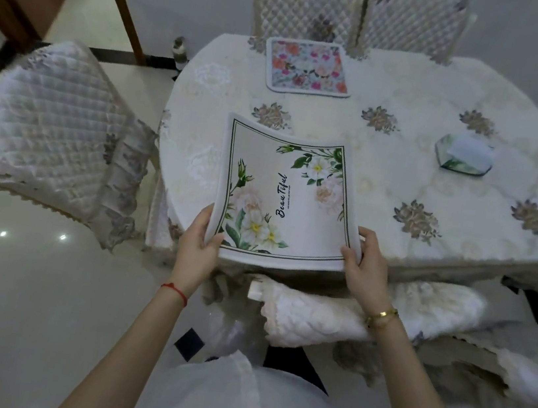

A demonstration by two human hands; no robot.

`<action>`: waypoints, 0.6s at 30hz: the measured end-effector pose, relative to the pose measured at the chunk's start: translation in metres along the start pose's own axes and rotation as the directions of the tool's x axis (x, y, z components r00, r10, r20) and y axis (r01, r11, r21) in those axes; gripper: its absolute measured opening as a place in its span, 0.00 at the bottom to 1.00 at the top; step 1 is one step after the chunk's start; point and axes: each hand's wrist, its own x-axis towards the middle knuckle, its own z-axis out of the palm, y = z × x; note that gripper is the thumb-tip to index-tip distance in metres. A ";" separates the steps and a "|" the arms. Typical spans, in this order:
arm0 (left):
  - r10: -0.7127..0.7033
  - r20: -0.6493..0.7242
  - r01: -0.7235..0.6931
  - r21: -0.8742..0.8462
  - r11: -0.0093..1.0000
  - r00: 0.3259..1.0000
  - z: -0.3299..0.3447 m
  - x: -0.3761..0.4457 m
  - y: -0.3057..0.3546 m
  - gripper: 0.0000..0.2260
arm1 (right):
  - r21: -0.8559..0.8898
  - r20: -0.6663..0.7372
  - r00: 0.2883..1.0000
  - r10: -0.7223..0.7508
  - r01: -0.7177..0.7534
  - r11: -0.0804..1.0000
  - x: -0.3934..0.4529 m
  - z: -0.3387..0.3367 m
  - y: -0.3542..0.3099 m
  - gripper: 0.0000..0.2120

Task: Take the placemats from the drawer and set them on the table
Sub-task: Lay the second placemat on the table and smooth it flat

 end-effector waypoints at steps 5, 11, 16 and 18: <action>-0.091 -0.013 0.091 0.016 0.996 0.996 0.066 0.034 0.003 0.24 | -0.086 0.039 0.999 0.017 -0.014 0.996 0.054 -0.032 0.045 0.15; -0.148 0.001 0.148 0.051 0.988 0.989 0.124 0.070 -0.001 0.24 | -0.126 0.144 0.989 0.039 -0.021 0.992 0.110 -0.053 0.094 0.15; -0.209 -0.023 0.210 0.078 0.975 0.978 0.151 0.081 -0.016 0.24 | -0.136 0.224 0.974 0.036 -0.006 0.991 0.134 -0.053 0.121 0.15; -0.233 -0.040 0.236 0.116 0.965 0.972 0.157 0.083 -0.023 0.24 | -0.131 0.258 0.965 0.046 -0.012 0.991 0.137 -0.051 0.128 0.15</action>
